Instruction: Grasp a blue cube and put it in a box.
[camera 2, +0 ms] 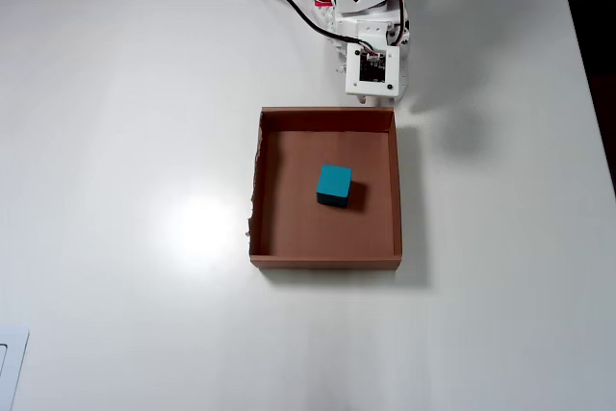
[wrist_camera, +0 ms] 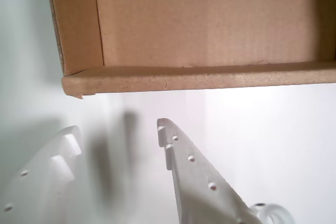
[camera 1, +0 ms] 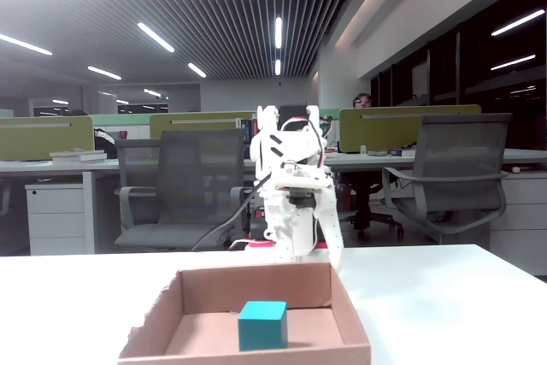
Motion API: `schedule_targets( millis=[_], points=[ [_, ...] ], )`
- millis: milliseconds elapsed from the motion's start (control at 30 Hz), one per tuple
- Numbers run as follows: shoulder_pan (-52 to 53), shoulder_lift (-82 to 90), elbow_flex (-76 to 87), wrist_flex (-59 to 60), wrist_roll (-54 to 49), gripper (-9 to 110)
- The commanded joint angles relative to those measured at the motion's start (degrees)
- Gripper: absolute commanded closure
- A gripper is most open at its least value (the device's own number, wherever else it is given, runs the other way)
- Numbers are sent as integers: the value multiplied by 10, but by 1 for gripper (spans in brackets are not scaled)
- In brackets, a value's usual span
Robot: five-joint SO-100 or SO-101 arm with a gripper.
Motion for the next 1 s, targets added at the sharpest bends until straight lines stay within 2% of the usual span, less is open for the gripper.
schedule_targets(
  millis=[0, 733, 967],
  points=[
    [-3, -5, -4, 3, 2, 82],
    [-10, -5, -4, 11, 2, 81],
    [-11, -5, -4, -25, 2, 81]
  ],
)
